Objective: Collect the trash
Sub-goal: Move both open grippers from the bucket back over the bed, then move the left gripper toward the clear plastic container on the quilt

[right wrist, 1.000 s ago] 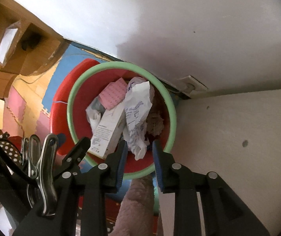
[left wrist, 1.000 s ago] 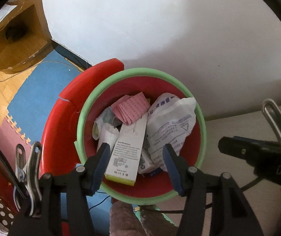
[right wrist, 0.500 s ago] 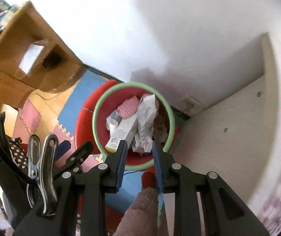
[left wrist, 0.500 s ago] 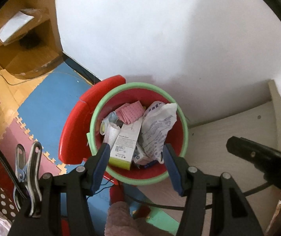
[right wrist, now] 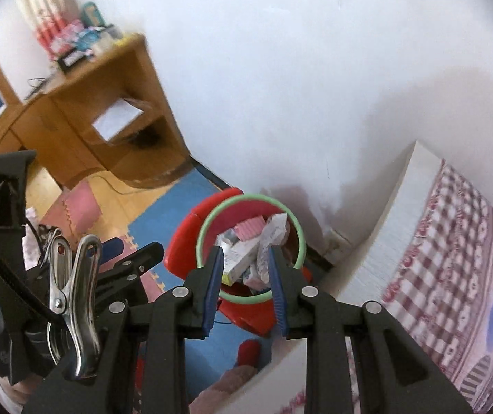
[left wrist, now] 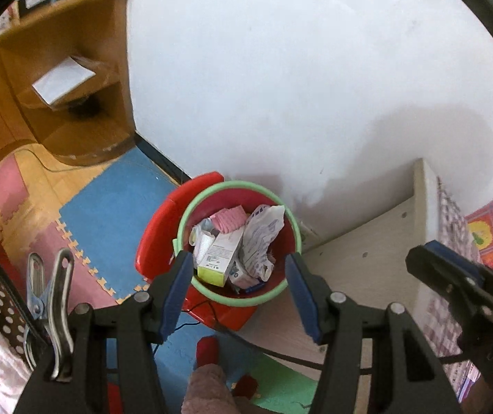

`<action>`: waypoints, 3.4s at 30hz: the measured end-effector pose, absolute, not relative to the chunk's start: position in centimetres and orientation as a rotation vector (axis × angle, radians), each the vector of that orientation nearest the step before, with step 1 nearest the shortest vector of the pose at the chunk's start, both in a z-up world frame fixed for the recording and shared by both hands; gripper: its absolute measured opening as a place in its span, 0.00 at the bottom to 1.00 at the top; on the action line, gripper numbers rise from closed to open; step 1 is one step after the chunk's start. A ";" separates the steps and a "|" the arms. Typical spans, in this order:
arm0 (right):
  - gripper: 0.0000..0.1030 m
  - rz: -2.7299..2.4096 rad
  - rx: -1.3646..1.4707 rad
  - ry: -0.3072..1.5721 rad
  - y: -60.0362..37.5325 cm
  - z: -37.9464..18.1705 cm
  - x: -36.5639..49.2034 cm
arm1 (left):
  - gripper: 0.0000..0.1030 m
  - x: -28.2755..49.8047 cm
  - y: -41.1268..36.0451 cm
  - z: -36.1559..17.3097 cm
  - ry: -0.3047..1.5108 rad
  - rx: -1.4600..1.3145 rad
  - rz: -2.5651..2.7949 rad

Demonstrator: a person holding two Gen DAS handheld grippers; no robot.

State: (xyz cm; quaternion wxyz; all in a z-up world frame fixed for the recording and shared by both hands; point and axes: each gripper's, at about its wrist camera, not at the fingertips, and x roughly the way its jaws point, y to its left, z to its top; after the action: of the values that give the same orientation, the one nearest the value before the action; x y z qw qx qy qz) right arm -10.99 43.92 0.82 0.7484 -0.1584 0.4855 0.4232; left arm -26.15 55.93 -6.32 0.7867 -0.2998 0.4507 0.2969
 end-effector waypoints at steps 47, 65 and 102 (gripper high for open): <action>0.27 0.798 -0.034 0.930 14.6 9.7 -20.2 | 0.57 -33.4 33.1 6.1 0.946 -0.417 0.475; 0.27 0.411 0.146 0.910 -6.4 9.6 -18.6 | 0.57 -23.6 17.2 6.0 0.998 -0.242 0.150; 0.27 0.024 0.335 1.037 -33.0 3.4 -6.9 | 0.57 3.7 -14.4 5.5 1.024 0.029 -0.303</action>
State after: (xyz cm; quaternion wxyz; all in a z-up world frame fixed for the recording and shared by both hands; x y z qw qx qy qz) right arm -6.89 -33.04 3.40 0.8551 0.1595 0.4932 0.0112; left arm 3.68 -14.41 5.55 0.8608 0.0140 0.4879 -0.1443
